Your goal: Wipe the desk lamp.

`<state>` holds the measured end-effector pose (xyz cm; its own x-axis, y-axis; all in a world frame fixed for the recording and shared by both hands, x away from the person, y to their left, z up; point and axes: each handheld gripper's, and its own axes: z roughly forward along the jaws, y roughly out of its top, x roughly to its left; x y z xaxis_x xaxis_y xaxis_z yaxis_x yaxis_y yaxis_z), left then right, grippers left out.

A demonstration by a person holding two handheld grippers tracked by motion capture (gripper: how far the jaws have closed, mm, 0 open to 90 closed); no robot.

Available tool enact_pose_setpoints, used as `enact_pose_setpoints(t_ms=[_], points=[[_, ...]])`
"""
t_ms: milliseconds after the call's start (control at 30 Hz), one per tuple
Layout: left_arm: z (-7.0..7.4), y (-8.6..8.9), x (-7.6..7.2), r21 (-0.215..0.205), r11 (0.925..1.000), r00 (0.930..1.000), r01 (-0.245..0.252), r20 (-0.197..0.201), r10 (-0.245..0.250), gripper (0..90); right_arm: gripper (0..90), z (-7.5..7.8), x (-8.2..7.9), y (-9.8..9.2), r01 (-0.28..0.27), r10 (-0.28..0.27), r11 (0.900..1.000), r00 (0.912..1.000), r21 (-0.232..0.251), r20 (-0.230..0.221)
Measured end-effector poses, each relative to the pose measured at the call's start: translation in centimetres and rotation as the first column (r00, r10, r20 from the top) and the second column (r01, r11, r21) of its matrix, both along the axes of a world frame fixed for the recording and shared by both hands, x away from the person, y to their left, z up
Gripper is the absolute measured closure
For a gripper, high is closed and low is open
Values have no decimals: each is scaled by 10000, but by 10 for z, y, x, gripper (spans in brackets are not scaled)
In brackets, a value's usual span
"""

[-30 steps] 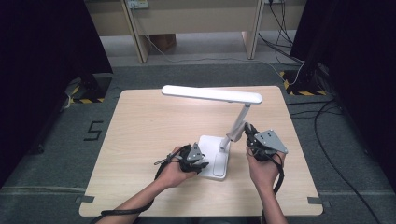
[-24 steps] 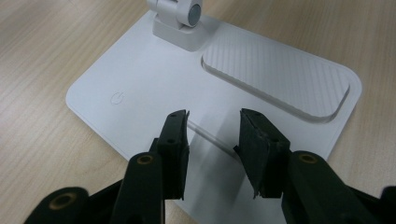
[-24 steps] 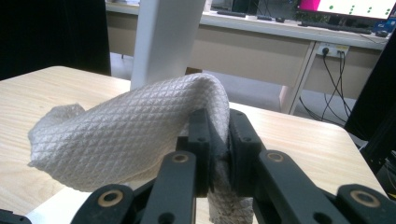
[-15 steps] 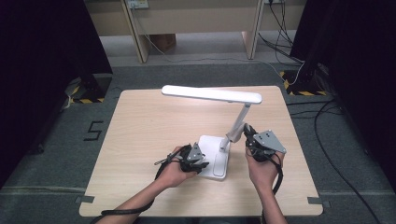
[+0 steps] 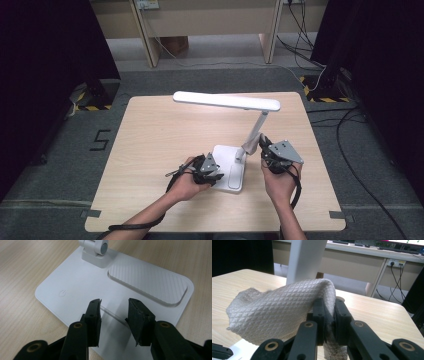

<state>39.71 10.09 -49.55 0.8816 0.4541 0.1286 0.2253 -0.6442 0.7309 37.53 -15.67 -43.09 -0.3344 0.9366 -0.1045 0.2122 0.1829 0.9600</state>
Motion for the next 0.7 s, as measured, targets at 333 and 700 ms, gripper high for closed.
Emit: enact_pose_setpoints(t_ms=[333,700], points=[[0,-1,0,19,10000,10000,18,30,-18,621,820,-4,0,1,-38,37,10000,9999,-48,-112],[0,-1,1,-11,10000,10000,23,29,-23,623,820,-10,3,3,-105,100,9998,9994,-180,-326]])
